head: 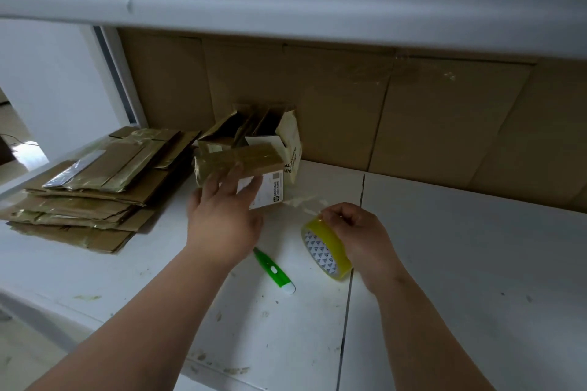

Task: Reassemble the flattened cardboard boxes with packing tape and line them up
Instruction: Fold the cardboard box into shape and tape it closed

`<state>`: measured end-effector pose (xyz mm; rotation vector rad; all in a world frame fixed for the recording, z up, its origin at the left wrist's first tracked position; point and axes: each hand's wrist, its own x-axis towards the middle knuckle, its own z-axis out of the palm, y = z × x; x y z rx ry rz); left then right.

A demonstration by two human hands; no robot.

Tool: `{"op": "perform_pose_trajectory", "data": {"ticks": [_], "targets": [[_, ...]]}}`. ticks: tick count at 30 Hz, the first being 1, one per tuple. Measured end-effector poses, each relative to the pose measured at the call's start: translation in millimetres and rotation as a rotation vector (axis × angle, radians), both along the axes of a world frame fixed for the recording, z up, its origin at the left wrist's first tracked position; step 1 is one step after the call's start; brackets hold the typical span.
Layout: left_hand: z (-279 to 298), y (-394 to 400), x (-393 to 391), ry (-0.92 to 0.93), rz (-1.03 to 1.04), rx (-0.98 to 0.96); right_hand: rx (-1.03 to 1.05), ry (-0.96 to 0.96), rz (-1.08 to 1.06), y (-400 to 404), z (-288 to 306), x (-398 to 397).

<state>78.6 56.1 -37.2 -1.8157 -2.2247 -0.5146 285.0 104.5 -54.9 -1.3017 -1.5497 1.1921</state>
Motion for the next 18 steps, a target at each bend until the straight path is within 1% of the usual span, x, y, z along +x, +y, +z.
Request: {"op": "perform_pose_trajectory", "data": {"ticks": [1,2,4,6,7,9,11,14,15,18], "targets": [[-2,2,-3,0.006,0.005,-0.048,-0.006,0.013,-0.005,1,0,-1],[-5,3,-6,0.001,-0.01,-0.054,-0.007,0.021,-0.01,3,0,-2],[-12,5,-13,-0.083,-0.033,0.037,-0.002,0.032,-0.029,6,1,-3],[-21,7,-23,-0.199,0.027,0.145,-0.004,0.062,-0.052,10,2,-4],[-25,7,-28,-0.216,0.063,0.169,-0.005,0.083,-0.067,12,2,-5],[-31,6,-37,-0.262,0.109,0.161,-0.01,0.132,-0.098,16,3,-8],[-30,6,-45,-0.356,0.162,0.155,-0.029,0.174,-0.115,19,4,-13],[-23,10,-55,-0.436,0.193,0.183,-0.049,0.214,-0.106,24,4,-24],[-19,13,-58,-0.518,0.194,0.176,-0.053,0.224,-0.101,25,4,-28],[-4,19,-67,-0.91,0.227,0.151,-0.066,0.269,-0.094,27,5,-41]]}}
